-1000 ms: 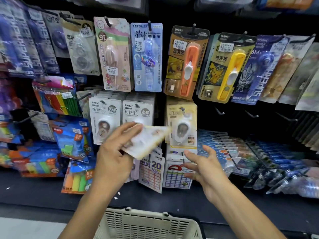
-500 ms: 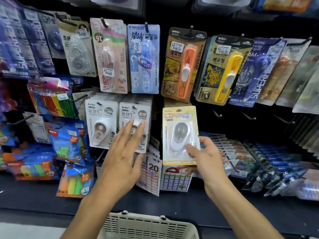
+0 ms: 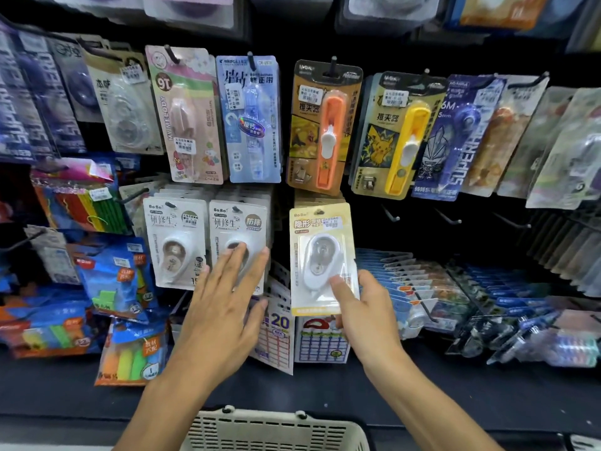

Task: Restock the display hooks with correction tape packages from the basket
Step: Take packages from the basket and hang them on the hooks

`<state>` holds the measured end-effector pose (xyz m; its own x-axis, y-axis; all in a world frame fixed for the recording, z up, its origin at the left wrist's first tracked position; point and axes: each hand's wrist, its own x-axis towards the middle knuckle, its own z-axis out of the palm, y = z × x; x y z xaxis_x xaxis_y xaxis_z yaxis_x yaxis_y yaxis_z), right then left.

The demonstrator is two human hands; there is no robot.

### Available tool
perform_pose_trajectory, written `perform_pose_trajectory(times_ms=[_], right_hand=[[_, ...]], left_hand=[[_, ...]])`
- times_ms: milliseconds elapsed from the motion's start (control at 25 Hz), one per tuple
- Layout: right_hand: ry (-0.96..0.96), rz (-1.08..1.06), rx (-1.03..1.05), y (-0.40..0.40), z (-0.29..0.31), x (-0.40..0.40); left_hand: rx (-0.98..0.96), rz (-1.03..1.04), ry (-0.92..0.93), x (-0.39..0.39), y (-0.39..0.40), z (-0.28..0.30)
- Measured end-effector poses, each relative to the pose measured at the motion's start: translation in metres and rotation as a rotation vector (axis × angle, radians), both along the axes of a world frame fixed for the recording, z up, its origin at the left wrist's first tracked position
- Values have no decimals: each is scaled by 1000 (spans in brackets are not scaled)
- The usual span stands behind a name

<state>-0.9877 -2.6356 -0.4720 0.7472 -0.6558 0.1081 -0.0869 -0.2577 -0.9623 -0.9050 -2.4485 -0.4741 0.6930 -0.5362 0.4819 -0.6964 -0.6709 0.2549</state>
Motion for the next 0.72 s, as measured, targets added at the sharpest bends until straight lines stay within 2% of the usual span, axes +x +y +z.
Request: perform_pose_trajectory(times_ms=[320,520,720], right_hand=[[-28,-7,98,-1,-4,0],[-41,38,4,-5,3,-3],[-13,40,153,-3,-1,-3]], left_hand=[[-17,8,13,5,-1,-6],[-6,33,9,9,-2,-9],[-16,41,-2,8,-1,-10]])
